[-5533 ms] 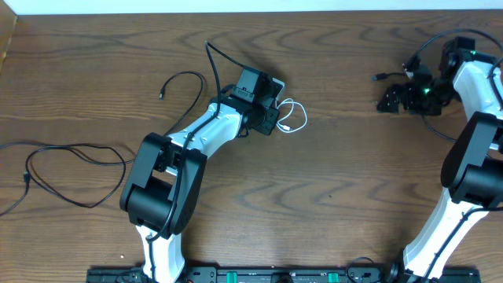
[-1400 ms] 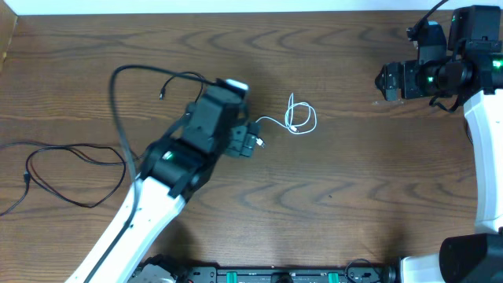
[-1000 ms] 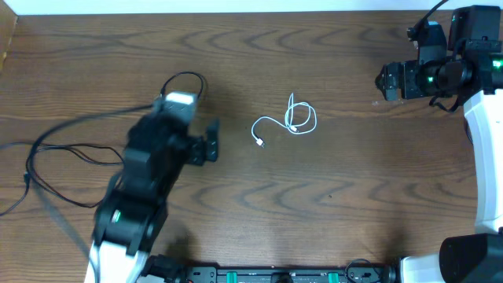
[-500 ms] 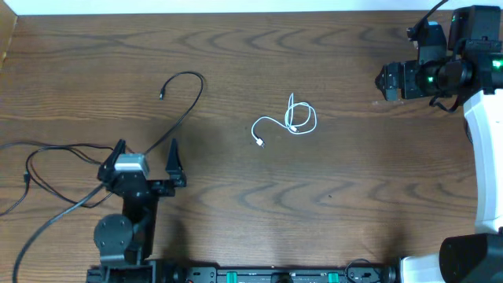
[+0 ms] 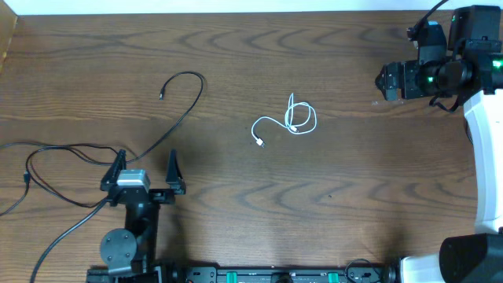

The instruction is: Untangle cables

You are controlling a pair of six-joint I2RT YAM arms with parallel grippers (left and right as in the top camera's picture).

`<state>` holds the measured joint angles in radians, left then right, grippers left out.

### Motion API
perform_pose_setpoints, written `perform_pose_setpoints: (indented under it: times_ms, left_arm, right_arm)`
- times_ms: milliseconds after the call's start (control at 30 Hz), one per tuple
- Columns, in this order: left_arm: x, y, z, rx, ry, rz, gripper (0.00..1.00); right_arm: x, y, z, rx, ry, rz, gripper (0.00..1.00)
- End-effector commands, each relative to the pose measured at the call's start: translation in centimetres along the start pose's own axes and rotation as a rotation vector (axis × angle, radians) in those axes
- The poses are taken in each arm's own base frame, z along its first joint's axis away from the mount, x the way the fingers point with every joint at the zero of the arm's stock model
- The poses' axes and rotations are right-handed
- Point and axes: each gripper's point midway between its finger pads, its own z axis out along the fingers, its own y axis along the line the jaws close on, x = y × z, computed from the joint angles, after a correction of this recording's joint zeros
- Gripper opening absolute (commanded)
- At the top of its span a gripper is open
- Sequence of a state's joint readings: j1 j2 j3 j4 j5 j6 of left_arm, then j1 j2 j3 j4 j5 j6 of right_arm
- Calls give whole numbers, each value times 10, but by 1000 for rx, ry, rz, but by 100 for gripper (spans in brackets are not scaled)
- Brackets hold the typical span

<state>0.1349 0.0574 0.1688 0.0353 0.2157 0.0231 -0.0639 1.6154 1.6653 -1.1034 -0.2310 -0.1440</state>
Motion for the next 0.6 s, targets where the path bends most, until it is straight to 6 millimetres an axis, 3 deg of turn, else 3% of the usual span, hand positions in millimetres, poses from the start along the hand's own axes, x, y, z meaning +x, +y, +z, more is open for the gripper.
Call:
perform_pose_setpoints:
  times_ms: [0, 400, 567]
  left_arm:
    - [24, 1, 1, 0, 20, 3, 98]
    - [91, 19, -1, -92, 204, -20, 98]
    - [92, 23, -1, -115, 205, -17, 98]
  right_arm:
    - [-1, 2, -2, -1, -5, -19, 99]
    - [-1, 2, -2, -1, -5, -19, 99]
    - [-1, 2, -2, -1, -5, -19, 99]
